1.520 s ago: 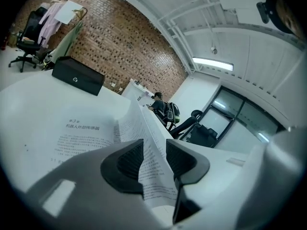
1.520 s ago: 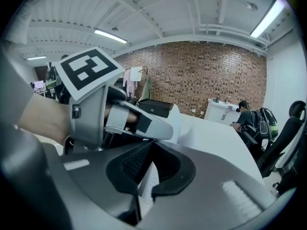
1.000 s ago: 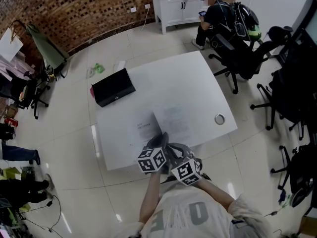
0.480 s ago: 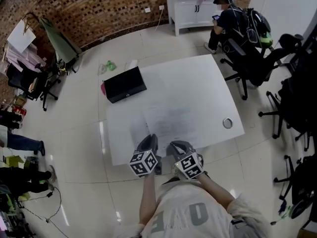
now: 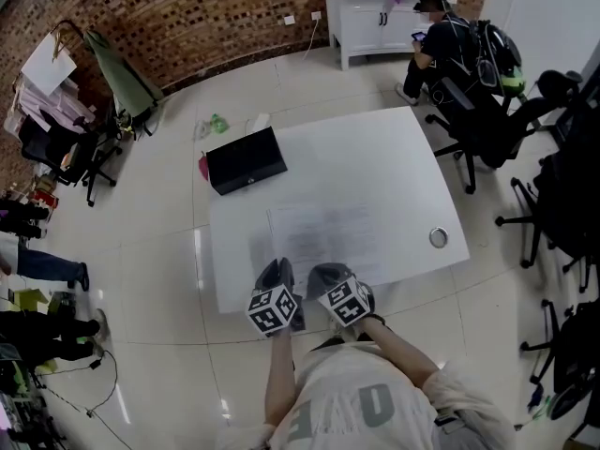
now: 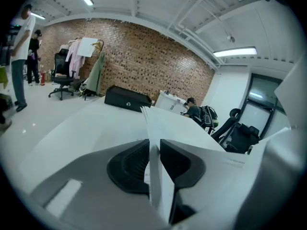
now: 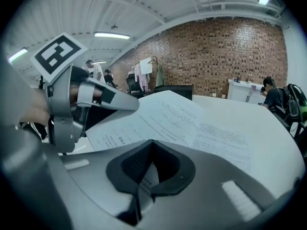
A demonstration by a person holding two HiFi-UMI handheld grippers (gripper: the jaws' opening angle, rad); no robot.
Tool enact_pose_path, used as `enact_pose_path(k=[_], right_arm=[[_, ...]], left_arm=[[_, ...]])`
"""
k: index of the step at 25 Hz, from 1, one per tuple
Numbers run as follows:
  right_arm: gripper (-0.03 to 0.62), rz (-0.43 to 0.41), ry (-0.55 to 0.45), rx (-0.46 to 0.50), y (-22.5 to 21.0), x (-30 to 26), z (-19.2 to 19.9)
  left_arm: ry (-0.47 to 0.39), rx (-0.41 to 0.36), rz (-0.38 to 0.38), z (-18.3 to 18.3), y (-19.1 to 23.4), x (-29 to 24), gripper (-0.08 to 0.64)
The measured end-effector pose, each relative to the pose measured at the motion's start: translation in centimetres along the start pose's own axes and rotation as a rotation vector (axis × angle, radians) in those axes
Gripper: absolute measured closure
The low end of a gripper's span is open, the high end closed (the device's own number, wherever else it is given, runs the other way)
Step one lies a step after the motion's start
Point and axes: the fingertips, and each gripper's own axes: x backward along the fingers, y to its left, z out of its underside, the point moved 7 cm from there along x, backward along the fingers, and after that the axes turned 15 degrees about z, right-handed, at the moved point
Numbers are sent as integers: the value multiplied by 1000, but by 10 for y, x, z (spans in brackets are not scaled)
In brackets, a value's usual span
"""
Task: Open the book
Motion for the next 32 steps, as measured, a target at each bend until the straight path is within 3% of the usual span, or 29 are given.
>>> enact_pose_path(k=[2, 7, 14, 16, 19, 22, 24, 28, 32], right_arm=[[588, -6, 21, -10, 0, -1, 2], [589, -39, 48, 30, 7, -8, 5], [590, -21, 78, 160, 26, -21, 8], [590, -41, 79, 154, 26, -22, 8], [589, -170, 72, 74, 22, -24, 8], [589, -290, 47, -158, 5, -18, -1], [588, -258, -15, -233, -10, -3, -9], [588, -92, -174, -241, -48, 41, -18], [588, 67, -283, -387, -93, 84, -18]], left_arm=[[4, 17, -30, 7, 6, 1, 475], [-59, -74, -124, 1, 11, 13, 440], [-145, -192, -19, -25, -17, 15, 489], [-186, -201, 64, -28, -28, 14, 514], [-237, -131, 228, -32, -41, 12, 512], [-235, -153, 247, -36, -50, 9, 548], [-231, -180, 256, -39, -55, 8, 546], [-273, -207, 239, -45, -60, 11, 547], [-341, -261, 221, -54, -68, 15, 546]])
